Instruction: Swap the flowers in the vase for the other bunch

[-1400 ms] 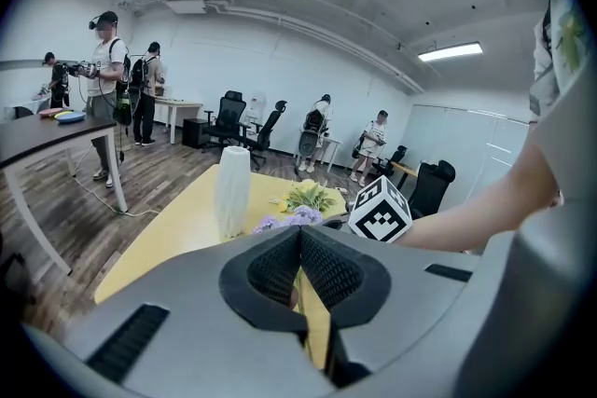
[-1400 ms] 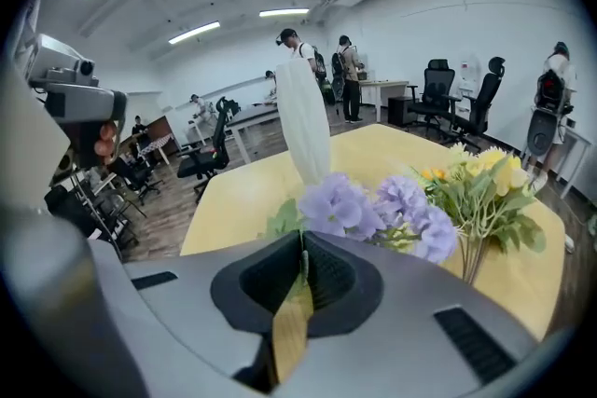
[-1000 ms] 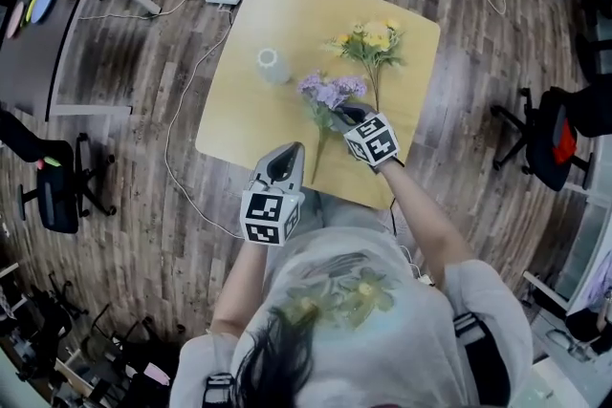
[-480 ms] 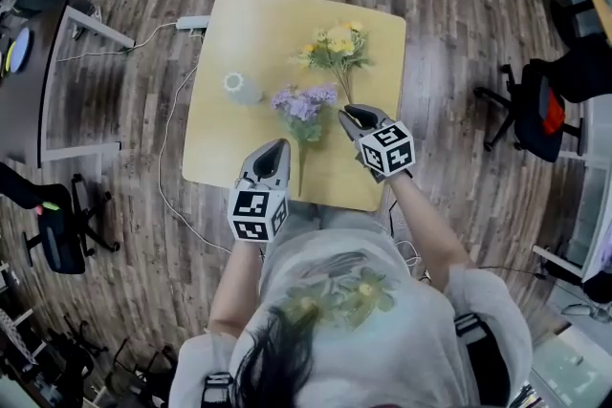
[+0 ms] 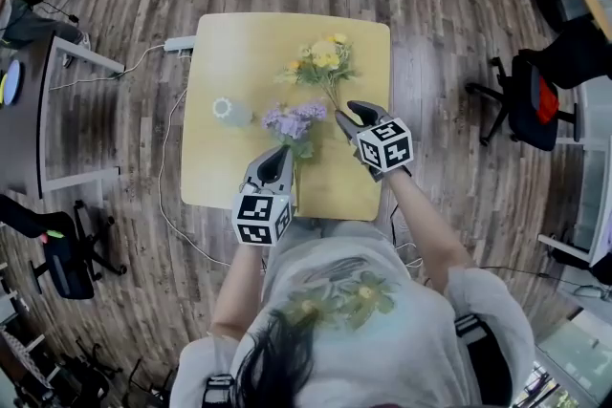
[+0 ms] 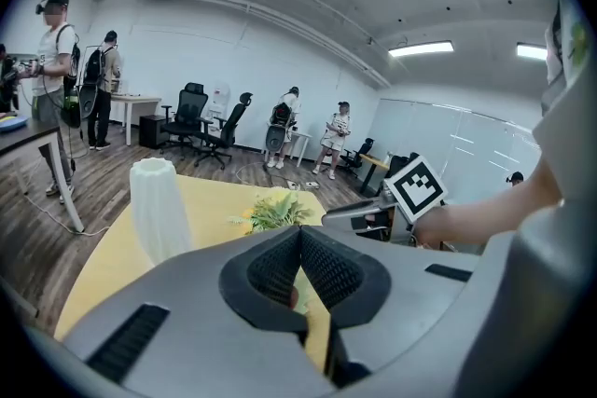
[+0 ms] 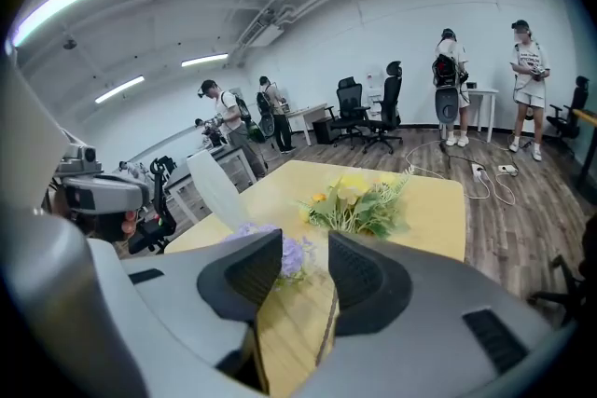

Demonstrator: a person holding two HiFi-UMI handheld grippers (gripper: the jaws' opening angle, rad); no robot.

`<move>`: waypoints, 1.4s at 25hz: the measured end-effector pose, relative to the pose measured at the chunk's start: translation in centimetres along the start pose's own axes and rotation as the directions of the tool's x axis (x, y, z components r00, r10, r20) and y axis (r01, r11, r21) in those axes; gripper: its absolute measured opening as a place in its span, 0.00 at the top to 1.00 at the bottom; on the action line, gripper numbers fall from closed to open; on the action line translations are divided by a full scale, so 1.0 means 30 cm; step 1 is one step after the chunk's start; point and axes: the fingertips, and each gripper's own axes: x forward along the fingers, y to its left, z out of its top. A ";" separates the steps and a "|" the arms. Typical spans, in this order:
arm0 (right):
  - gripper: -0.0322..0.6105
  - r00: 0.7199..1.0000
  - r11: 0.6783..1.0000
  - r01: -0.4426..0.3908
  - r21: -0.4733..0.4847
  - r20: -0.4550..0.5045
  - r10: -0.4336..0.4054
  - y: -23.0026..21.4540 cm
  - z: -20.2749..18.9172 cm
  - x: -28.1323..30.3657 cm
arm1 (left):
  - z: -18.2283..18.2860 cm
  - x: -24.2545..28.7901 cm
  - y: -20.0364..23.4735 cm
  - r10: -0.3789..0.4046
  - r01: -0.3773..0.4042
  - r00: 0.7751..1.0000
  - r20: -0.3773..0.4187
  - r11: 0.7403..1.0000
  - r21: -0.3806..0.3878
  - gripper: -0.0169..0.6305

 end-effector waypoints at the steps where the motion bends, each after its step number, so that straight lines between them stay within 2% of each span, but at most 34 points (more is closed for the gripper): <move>1: 0.72 1.000 1.000 0.008 0.006 -0.004 -0.008 -0.012 0.012 0.015 | 0.000 0.009 0.002 -0.003 0.003 1.000 -0.005 1.000 0.002 0.95; 6: 0.61 0.999 0.998 0.037 0.048 -0.004 -0.037 -0.074 0.072 0.098 | -0.007 0.042 0.024 -0.013 0.013 1.000 -0.025 1.000 0.001 0.95; 11: 0.58 0.997 0.985 0.072 0.159 -0.001 -0.073 -0.152 0.128 0.196 | -0.015 0.070 0.059 -0.013 0.012 0.999 -0.039 1.000 -0.021 0.95; 16: 0.56 0.992 0.975 0.126 0.181 -0.049 -0.119 -0.213 0.153 0.311 | -0.031 0.096 0.092 -0.012 0.011 0.999 -0.048 1.000 -0.028 0.95; 23: 0.56 0.967 0.959 0.229 0.169 -0.155 -0.203 -0.283 0.119 0.466 | -0.041 0.117 0.157 0.011 -0.014 0.999 -0.047 0.999 -0.053 0.95; 27: 0.56 0.941 0.952 0.280 0.119 -0.230 -0.248 -0.311 0.094 0.537 | -0.043 0.124 0.183 0.021 -0.024 0.999 -0.046 0.998 -0.053 0.95; 33: 0.57 0.917 0.948 0.307 0.081 -0.291 -0.272 -0.374 0.064 0.584 | -0.049 0.128 0.197 0.035 -0.038 0.998 -0.046 0.997 -0.062 0.95; 35: 0.70 0.913 0.950 0.305 0.067 -0.303 -0.271 -0.388 0.061 0.585 | -0.050 0.125 0.204 0.038 -0.041 0.998 -0.045 0.997 -0.065 0.95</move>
